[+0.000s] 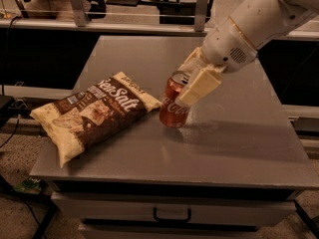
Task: Move coke can near brown chip bag
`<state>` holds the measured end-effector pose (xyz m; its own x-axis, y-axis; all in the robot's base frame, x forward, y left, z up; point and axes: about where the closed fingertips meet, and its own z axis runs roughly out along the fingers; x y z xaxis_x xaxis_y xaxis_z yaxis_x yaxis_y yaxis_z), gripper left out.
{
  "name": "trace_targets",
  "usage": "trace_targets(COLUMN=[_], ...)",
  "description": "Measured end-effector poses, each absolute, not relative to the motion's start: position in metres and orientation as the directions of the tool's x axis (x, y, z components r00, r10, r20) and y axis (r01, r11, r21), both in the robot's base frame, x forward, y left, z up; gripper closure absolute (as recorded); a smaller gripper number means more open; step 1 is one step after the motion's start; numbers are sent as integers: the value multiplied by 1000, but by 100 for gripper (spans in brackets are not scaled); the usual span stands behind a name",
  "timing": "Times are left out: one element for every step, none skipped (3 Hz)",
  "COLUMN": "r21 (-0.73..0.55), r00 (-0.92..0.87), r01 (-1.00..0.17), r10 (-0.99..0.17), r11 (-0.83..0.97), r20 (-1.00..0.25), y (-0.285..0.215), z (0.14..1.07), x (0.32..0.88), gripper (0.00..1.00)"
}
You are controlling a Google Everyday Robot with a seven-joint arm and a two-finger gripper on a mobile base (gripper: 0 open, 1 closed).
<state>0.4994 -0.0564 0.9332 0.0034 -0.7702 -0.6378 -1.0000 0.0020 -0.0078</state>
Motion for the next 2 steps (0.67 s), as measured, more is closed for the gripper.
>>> trace_targets(r21=[-7,-11], r00=[33,53], r01=[-999,-998], r10=[-774,-790], r11=[-36,-58], r20=[-633,-611], y=[-40,-30], z=[926,916], x=[501,503], gripper=[100,81])
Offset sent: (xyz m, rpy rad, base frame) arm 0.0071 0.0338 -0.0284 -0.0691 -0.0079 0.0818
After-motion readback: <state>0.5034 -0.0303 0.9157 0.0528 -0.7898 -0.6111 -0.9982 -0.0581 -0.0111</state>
